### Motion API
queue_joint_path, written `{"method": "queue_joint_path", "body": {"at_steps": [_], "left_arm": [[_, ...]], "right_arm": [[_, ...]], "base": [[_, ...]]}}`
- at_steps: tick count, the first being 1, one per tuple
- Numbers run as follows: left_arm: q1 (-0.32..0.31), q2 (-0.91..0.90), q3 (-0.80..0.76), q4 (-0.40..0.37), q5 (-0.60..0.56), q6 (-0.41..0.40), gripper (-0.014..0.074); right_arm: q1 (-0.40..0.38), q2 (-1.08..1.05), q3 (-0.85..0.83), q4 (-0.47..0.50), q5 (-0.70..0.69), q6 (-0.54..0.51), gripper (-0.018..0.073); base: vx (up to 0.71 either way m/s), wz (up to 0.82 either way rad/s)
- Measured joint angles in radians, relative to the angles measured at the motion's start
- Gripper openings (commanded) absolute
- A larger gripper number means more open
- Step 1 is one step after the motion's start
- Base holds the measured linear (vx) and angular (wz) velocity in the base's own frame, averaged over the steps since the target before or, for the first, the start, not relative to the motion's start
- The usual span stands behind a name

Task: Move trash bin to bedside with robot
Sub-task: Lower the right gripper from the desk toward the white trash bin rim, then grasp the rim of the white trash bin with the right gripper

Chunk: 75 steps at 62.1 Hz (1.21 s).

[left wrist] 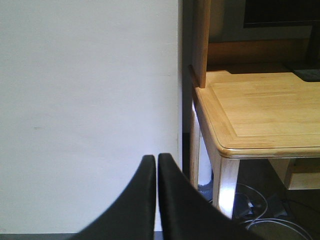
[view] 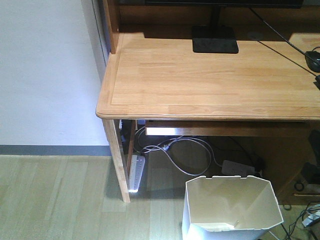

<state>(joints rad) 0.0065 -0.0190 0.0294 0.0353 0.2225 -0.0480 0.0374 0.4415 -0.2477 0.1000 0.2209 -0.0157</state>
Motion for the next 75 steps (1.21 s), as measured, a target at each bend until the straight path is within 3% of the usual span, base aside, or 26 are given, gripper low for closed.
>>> {"method": "queue_joint_path", "body": {"at_steps": [9, 19, 27, 43, 60, 64, 75], "left_arm": [[0.0, 0.0, 0.0, 0.0, 0.0, 0.0, -0.0006], [0.0, 0.0, 0.0, 0.0, 0.0, 0.0, -0.0006], [0.0, 0.0, 0.0, 0.0, 0.0, 0.0, -0.0006], [0.0, 0.0, 0.0, 0.0, 0.0, 0.0, -0.0006], [0.0, 0.0, 0.0, 0.0, 0.0, 0.0, -0.0006], [0.0, 0.0, 0.0, 0.0, 0.0, 0.0, -0.0006], [0.0, 0.0, 0.0, -0.009, 0.0, 0.0, -0.0006]], "right_arm": [[0.0, 0.0, -0.015, 0.0, 0.039, 0.001, 0.0523], [0.0, 0.039, -0.114, -0.009, 0.182, 0.016, 0.052], [0.0, 0.128, -0.218, -0.066, 0.309, 0.049, 0.052], [0.0, 0.312, -0.336, -0.231, 0.433, 0.191, 0.052], [-0.006, 0.525, -0.37, -0.261, 0.513, 0.221, 0.052], [-0.036, 0.585, -0.37, -0.259, 0.511, 0.221, 0.052], [-0.215, 0.718, -0.373, -0.193, 0.468, 0.176, 0.052]], "base": [[0.0, 0.0], [0.0, 0.0], [0.0, 0.0], [0.0, 0.0], [0.0, 0.0], [0.0, 0.0], [0.0, 0.0]]}}
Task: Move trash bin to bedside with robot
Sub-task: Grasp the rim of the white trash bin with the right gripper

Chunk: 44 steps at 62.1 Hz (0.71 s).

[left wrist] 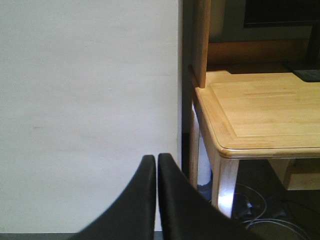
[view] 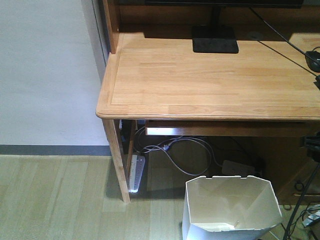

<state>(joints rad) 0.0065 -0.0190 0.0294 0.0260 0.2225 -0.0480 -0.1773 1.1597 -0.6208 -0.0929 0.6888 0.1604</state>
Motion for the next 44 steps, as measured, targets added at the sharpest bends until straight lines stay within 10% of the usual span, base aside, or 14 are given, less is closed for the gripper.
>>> {"method": "queue_joint_path", "body": {"at_steps": [17, 44], "left_arm": [[0.0, 0.0, 0.0, -0.058, 0.0, 0.0, -0.0006], [0.0, 0.0, 0.0, -0.057, 0.041, 0.0, -0.0006]], "right_arm": [[-0.127, 0.263, -0.004, 0.288, -0.099, -0.371, 0.052], [-0.131, 0.697, -0.022, 0.256, -0.495, -0.462, 0.052]], "base": [[0.0, 0.0], [0.0, 0.0]]}}
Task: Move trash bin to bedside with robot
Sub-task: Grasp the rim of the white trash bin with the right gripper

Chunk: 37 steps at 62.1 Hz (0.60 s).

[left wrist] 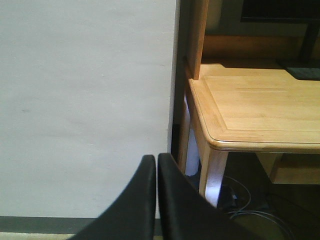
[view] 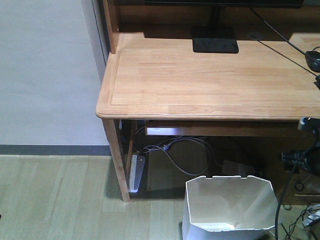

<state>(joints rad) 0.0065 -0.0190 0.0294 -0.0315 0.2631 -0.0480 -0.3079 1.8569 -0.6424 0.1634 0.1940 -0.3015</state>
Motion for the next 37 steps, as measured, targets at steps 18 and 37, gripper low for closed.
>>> {"method": "queue_joint_path", "body": {"at_steps": [18, 37], "left_arm": [[0.0, 0.0, 0.0, 0.0, -0.008, 0.0, -0.0006], [0.0, 0.0, 0.0, 0.0, -0.023, 0.0, -0.0006]], "right_arm": [[-0.001, 0.376, -0.119, -0.026, -0.119, -0.026, 0.052], [-0.024, 0.653, -0.263, -0.027, -0.18, -0.085, 0.052]], "base": [[0.0, 0.0], [0.0, 0.0]]}}
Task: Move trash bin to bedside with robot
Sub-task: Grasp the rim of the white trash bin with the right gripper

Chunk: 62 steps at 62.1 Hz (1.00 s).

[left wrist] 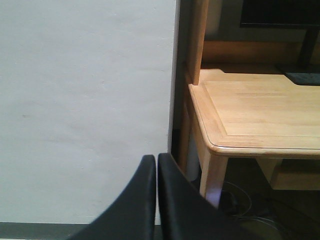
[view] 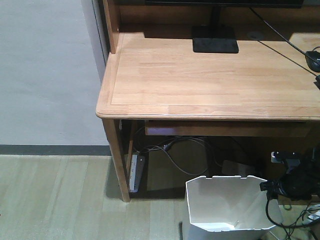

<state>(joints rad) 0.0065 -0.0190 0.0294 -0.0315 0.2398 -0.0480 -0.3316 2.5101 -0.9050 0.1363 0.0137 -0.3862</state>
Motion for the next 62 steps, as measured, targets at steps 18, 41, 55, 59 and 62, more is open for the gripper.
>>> {"method": "queue_joint_path", "body": {"at_steps": [18, 41, 55, 59, 62], "left_arm": [[0.0, 0.0, 0.0, 0.0, 0.0, 0.0, -0.0006], [0.0, 0.0, 0.0, 0.0, 0.0, 0.0, -0.0006], [0.0, 0.0, 0.0, 0.0, 0.0, 0.0, -0.0006], [0.0, 0.0, 0.0, 0.0, 0.0, 0.0, -0.0006], [0.0, 0.0, 0.0, 0.0, 0.0, 0.0, -0.0006]], "right_arm": [[-0.069, 0.132, -0.115, 0.0, -0.007, -0.061, 0.052], [-0.069, 0.25, -0.253, 0.0, 0.006, -0.099, 0.052], [-0.069, 0.342, -0.389, 0.0, 0.075, -0.118, 0.052], [-0.069, 0.374, -0.429, 0.0, 0.105, -0.121, 0.052], [-0.069, 0.394, -0.46, 0.0, 0.13, -0.123, 0.0518]], "base": [[0.0, 0.0], [0.0, 0.0], [0.0, 0.0], [0.0, 0.0], [0.0, 0.0]]}}
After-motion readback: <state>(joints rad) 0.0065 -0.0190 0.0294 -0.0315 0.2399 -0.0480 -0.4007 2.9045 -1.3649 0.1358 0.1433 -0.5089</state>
